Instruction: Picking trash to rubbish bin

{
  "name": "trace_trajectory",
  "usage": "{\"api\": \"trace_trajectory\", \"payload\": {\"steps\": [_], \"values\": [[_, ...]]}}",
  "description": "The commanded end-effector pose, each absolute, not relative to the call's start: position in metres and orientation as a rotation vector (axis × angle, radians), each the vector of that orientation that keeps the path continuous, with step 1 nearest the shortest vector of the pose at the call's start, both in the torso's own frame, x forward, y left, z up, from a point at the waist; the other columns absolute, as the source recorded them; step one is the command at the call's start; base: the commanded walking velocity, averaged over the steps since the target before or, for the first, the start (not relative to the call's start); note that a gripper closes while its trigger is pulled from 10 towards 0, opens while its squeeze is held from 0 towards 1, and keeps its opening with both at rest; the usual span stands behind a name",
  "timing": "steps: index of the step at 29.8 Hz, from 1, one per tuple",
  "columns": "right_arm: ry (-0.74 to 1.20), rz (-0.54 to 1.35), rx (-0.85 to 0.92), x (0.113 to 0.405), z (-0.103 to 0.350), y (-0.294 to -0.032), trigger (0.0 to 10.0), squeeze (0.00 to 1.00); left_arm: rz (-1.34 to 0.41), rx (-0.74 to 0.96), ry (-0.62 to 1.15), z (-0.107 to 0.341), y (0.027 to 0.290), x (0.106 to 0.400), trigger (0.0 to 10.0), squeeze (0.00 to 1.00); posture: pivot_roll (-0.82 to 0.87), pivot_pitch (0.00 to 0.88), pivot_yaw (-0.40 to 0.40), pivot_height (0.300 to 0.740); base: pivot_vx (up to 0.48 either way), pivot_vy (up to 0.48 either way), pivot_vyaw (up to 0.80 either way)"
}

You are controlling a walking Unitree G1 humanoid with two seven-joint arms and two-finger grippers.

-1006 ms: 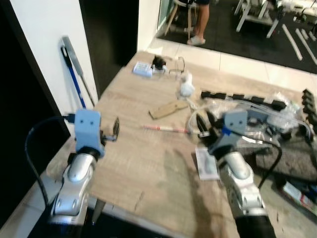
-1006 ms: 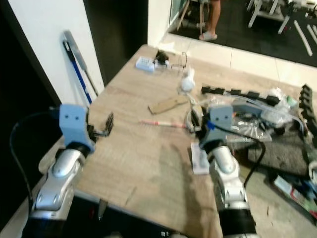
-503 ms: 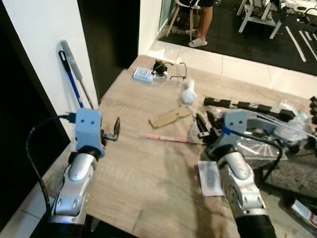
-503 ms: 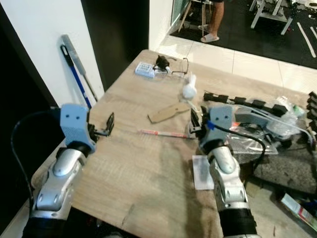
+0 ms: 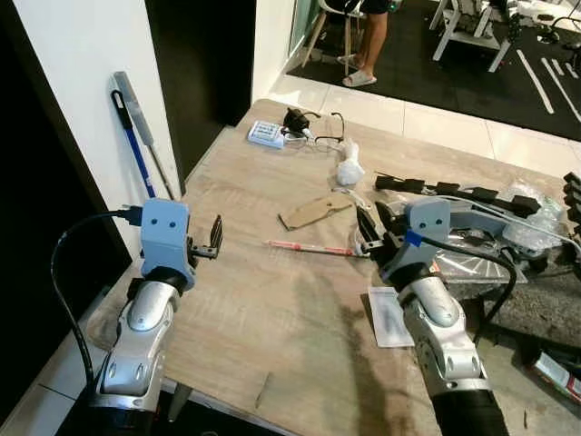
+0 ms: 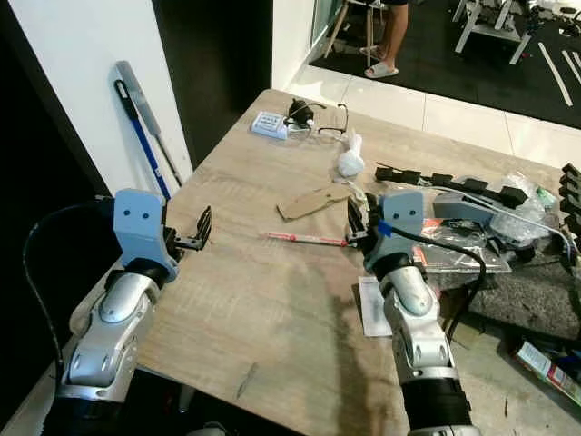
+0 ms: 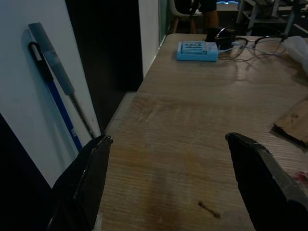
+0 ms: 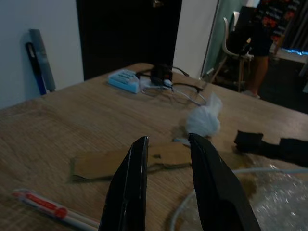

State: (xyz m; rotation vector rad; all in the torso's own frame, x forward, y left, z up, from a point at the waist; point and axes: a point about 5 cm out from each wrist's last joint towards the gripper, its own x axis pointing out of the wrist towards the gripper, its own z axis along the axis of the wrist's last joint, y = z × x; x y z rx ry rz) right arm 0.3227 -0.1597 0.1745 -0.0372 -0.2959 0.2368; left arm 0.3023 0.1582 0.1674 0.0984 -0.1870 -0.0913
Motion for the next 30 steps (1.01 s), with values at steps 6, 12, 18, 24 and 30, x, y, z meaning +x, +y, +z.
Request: {"api": "trace_trajectory", "payload": {"steps": [6, 12, 18, 24, 30], "values": [[-0.207, 0.315, -0.11, 0.339, 0.173, -0.171, 10.0, 0.0, -0.169, 0.145, -0.166, 0.164, 0.157, 0.306, 10.0, 0.0, -0.02, 0.123, -0.068, 0.74, 0.0, 0.0, 0.0], [-0.121, 0.466, -0.137, 0.354, 0.179, -0.182, 10.0, 1.0, -0.283, 0.181, -0.188, 0.174, 0.159, 0.31, 10.0, 0.0, -0.02, 0.129, -0.071, 0.74, 0.0, 0.0, 0.0], [-0.031, 0.618, -0.133, 0.363, 0.188, -0.197, 10.0, 1.0, -0.423, 0.218, -0.211, 0.181, 0.149, 0.306, 10.0, 0.0, -0.02, 0.139, -0.082, 0.74, 0.0, 0.0, 0.0], [0.009, 0.771, -0.111, 0.364, 0.19, -0.199, 10.0, 1.0, -0.5, 0.208, -0.211, 0.183, 0.143, 0.303, 10.0, 0.0, -0.02, 0.153, -0.087, 0.74, 0.0, 0.0, 0.0], [0.084, 0.947, -0.148, 0.361, 0.185, -0.199, 10.0, 1.0, -0.631, 0.229, -0.197, 0.186, 0.139, 0.297, 10.0, 0.0, -0.02, 0.166, -0.091, 0.74, 0.0, 0.0, 0.0]]}}
